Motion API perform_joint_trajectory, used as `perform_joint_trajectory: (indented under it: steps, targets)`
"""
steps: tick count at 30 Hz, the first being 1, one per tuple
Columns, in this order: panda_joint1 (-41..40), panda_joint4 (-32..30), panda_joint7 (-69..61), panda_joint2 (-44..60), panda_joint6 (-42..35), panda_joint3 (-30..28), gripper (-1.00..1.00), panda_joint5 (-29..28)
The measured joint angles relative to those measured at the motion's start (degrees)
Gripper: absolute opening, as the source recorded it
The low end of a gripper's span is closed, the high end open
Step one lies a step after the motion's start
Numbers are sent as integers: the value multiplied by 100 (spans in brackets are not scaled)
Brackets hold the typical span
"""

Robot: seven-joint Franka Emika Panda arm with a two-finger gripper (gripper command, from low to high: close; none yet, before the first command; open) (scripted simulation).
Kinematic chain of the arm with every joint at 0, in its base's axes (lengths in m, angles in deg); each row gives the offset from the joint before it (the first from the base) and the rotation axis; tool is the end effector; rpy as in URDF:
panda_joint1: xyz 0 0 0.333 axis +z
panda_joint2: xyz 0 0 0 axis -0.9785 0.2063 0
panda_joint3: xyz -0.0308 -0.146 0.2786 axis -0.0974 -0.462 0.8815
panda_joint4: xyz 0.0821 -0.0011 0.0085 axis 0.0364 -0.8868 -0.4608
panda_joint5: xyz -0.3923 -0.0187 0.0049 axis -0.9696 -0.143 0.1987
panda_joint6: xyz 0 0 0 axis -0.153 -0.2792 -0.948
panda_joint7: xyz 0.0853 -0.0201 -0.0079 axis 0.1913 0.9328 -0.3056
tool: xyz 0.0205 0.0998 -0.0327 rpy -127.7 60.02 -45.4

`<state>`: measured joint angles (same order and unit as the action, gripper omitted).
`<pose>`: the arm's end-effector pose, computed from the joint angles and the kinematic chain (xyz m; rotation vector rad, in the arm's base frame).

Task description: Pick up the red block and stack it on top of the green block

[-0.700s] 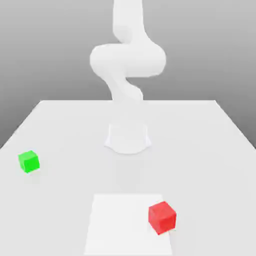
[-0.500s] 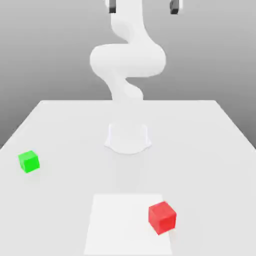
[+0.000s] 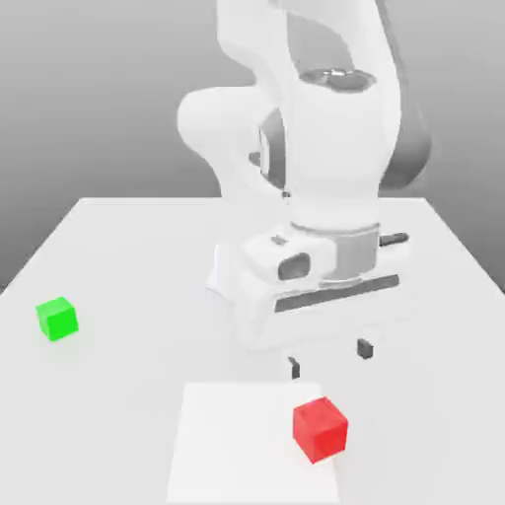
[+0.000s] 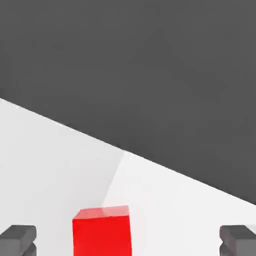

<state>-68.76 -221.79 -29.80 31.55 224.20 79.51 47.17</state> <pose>0.4219 0.0858 0.2271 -3.0871 0.5098 -0.0434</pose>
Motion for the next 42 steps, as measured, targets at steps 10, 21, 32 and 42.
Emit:
perform_joint_trajectory:
  steps: [10, 21, 32, 42]
  targets:
    - [65, 97, 64, 1370, 1097, -86, -100, -167]
    - [-210, -106, -82, 177, 121, -176, -100, -135]
    - [-2830, -495, -867, -661, -214, -1447, -100, -758]
    - [-4475, -877, -1837, -1209, -401, -2976, -100, -1003]
